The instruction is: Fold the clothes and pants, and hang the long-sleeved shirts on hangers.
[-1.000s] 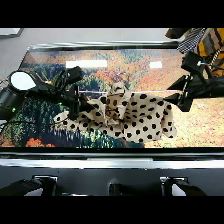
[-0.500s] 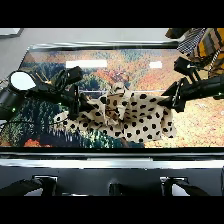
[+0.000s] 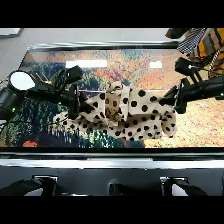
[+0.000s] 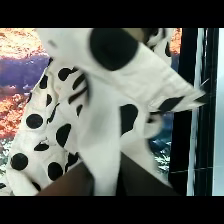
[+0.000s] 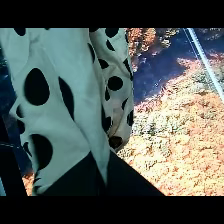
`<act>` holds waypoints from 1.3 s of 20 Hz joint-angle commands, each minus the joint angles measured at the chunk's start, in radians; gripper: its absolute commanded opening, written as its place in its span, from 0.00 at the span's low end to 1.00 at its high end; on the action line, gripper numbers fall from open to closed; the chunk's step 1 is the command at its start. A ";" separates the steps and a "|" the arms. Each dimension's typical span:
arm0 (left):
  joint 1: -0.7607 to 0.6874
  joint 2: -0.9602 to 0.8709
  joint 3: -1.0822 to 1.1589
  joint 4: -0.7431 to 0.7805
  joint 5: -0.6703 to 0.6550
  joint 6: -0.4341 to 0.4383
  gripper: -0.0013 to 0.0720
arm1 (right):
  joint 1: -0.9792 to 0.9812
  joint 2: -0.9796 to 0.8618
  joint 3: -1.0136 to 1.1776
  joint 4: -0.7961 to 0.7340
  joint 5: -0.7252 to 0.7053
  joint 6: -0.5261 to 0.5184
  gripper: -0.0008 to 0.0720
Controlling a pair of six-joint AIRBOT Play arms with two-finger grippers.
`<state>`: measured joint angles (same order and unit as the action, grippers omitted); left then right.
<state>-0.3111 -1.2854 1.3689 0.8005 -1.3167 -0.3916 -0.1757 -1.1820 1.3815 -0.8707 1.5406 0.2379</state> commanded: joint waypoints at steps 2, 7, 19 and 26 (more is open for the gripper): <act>0.000 0.000 0.001 0.003 0.070 -0.066 0.60 | 0.000 0.115 0.000 -0.019 -0.002 0.051 0.03; 0.000 0.006 0.033 -0.021 0.239 -0.144 0.86 | 0.000 0.232 0.000 -0.056 -0.006 0.114 0.03; 0.084 0.124 0.120 -0.053 0.484 -0.547 0.86 | 0.000 0.525 0.000 -0.609 -0.195 0.881 0.03; 0.092 0.157 0.119 -0.053 0.482 -0.636 0.86 | 0.000 0.693 0.003 -0.934 -0.107 1.277 0.03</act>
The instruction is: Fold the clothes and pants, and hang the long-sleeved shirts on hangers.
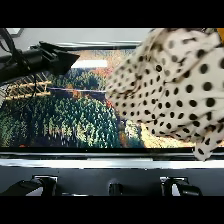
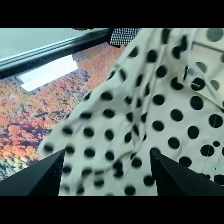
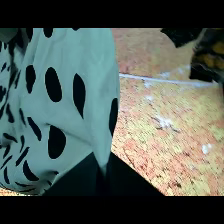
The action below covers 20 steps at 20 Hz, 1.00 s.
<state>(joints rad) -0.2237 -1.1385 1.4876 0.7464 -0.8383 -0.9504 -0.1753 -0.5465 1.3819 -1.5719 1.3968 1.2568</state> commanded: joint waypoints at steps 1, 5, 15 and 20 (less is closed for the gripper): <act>0.004 0.010 0.000 0.002 -0.002 -0.105 0.86 | 0.000 0.071 0.008 -0.306 0.048 0.315 0.03; 0.004 0.010 0.000 0.002 -0.037 -0.117 0.86 | 0.000 0.080 0.074 -0.520 0.089 0.500 0.03; 0.004 0.009 0.000 0.002 -0.089 -0.117 0.86 | 0.000 -0.177 0.248 -0.813 0.229 0.701 0.03; 0.004 0.001 -0.001 0.003 -0.089 -0.117 0.86 | -0.001 -0.388 0.457 -0.874 0.147 0.730 0.03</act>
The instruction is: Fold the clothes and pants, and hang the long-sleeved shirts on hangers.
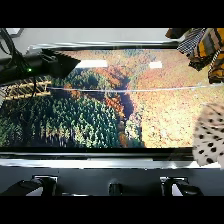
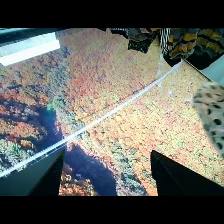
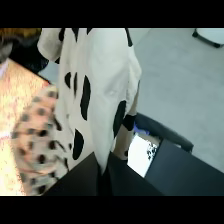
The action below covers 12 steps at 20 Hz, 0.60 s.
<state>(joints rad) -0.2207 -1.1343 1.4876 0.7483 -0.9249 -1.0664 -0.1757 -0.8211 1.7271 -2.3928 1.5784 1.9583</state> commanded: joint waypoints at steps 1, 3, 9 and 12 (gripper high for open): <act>0.001 -0.004 -0.005 0.003 -0.002 0.000 0.86 | 0.000 -0.155 0.163 -0.057 -0.044 0.029 0.03; 0.001 -0.005 -0.016 0.003 -0.002 0.000 0.86 | 0.000 -0.218 0.237 -0.079 -0.076 0.045 0.03; 0.001 -0.006 -0.039 0.003 -0.002 -0.001 0.86 | -0.001 -0.290 0.282 -0.177 -0.151 0.083 0.03; 0.001 -0.008 -0.038 0.003 -0.002 0.000 0.86 | -0.070 -0.302 0.282 -0.162 -0.170 0.117 0.03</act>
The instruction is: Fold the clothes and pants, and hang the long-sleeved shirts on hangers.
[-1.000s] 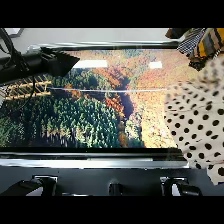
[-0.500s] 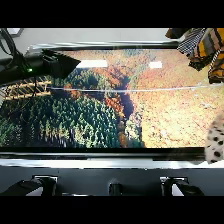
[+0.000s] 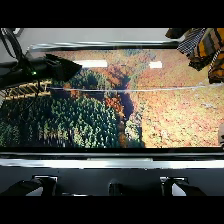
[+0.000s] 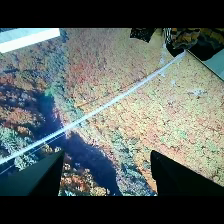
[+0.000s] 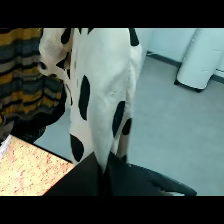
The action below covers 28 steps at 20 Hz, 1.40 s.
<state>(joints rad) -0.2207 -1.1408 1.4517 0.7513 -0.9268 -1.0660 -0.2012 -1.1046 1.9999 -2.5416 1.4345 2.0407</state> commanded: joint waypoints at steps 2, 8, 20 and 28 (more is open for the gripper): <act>0.001 -0.003 -0.002 0.000 0.000 -0.001 0.86 | -0.121 -0.019 0.009 0.018 -0.053 0.031 0.03; 0.001 -0.003 -0.002 0.000 0.000 -0.001 0.86 | -0.235 -0.019 0.009 0.018 -0.141 0.097 0.03; 0.001 -0.003 -0.002 0.000 0.001 -0.001 0.86 | -0.542 -0.032 0.009 0.147 -0.284 0.149 0.03; -0.017 -0.010 -0.002 0.000 0.003 -0.001 0.86 | -0.669 -0.077 0.009 0.283 -0.348 0.169 0.03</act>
<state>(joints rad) -0.2287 -1.1465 1.4498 0.7513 -0.9257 -1.0664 -0.8402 -1.1694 2.0079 -2.3096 1.1015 2.2074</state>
